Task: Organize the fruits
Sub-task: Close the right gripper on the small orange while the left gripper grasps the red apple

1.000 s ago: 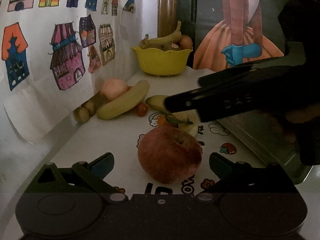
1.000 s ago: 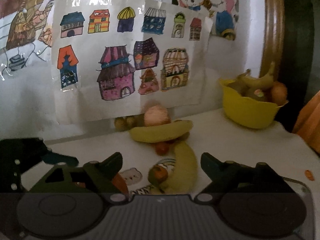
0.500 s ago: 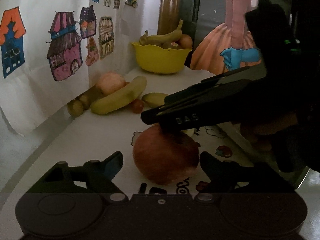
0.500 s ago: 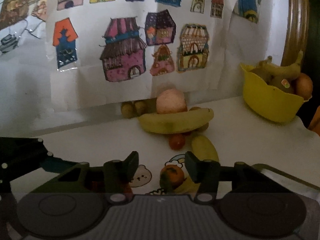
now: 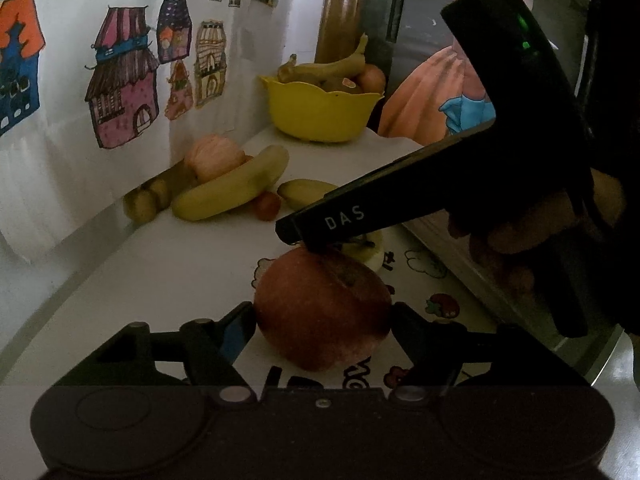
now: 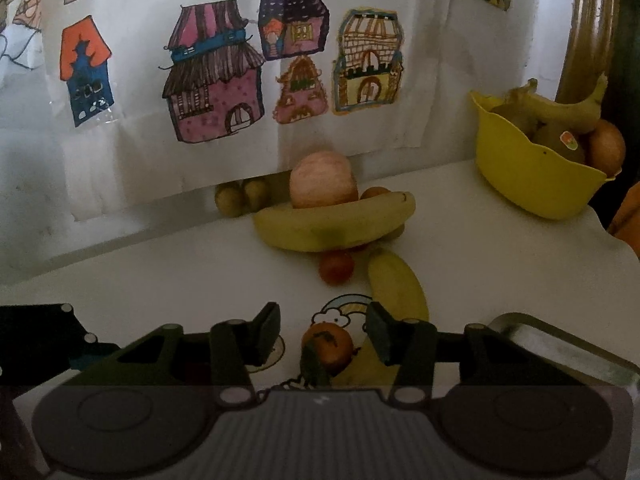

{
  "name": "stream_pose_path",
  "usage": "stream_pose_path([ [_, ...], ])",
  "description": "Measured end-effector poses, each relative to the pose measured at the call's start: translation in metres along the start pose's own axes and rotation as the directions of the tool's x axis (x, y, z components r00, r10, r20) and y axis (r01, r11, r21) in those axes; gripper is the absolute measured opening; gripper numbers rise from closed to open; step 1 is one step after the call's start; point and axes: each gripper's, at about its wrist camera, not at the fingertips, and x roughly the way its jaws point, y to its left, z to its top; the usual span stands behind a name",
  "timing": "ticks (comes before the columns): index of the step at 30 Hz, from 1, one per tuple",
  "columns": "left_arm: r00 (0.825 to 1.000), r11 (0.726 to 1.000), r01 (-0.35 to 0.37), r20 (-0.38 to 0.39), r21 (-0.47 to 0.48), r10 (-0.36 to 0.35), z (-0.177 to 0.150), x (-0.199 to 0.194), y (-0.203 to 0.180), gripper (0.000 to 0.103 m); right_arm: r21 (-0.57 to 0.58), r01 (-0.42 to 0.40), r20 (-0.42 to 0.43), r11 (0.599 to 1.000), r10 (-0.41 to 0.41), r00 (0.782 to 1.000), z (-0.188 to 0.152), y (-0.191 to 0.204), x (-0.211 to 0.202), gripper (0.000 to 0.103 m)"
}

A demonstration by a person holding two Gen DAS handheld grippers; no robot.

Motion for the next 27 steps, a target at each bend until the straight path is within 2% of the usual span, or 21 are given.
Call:
stream_pose_path([
  [6,1.000,1.000,-0.004,0.002,-0.009,0.004,-0.003,-0.005,0.004,0.075,-0.001,0.006,0.001,1.000,-0.006,1.000,-0.001,0.001,0.000,0.051],
  [15,0.996,0.995,-0.085,0.008,-0.053,0.085,-0.011,-0.028,0.029,0.075,-0.036,0.016,-0.006,0.999,-0.017,1.000,-0.005,0.009,0.004,0.051],
  [21,0.994,0.991,-0.111,0.011,-0.075,0.112,-0.014,-0.037,0.041,0.075,-0.115,0.091,-0.009,0.989,-0.093,0.996,-0.007,0.027,0.007,0.051],
  [27,0.994,0.991,-0.110,0.015,-0.080,0.112,-0.017,-0.040,0.043,0.075,-0.231,0.174,-0.005,0.957,-0.180,0.984,-0.012,0.046,0.012,0.051],
])
